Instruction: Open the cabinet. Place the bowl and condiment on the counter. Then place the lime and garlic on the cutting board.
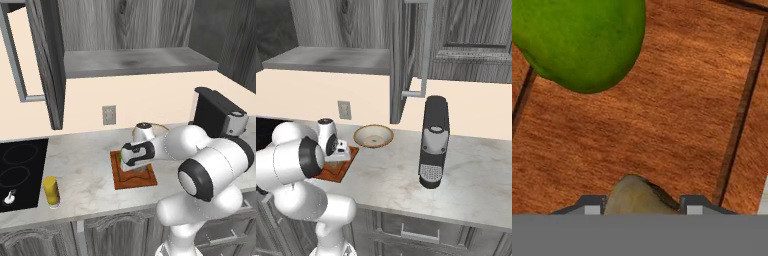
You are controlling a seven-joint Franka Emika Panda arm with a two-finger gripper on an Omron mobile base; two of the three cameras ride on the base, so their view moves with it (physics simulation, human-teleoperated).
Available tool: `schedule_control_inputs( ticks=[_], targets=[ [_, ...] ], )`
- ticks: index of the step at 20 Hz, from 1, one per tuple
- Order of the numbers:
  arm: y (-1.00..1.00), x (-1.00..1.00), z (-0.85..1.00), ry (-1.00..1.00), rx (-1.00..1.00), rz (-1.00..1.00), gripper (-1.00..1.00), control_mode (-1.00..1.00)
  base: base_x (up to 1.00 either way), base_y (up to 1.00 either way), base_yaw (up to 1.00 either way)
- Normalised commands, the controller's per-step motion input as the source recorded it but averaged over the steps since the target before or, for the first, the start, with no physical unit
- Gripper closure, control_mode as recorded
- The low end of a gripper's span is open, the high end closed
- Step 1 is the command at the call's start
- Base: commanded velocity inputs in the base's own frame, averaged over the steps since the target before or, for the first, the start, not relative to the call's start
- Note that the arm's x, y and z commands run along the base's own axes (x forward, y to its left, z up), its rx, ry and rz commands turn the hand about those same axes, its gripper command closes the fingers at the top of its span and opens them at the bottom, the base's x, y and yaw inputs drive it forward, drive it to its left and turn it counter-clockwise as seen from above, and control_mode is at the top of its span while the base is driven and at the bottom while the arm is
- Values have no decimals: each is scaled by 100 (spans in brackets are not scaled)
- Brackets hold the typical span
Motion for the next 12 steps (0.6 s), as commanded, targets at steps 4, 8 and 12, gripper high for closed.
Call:
schedule_control_inputs(
  ticks=[4,8,12],
  targets=[
    [0,-15,26,-12,0,-6,-100,-100,0,0,0],
    [0,-18,31,-12,0,-6,-100,-100,0,0,0],
    [0,-21,53,-15,0,-7,-100,-100,0,0,0]
  ],
)
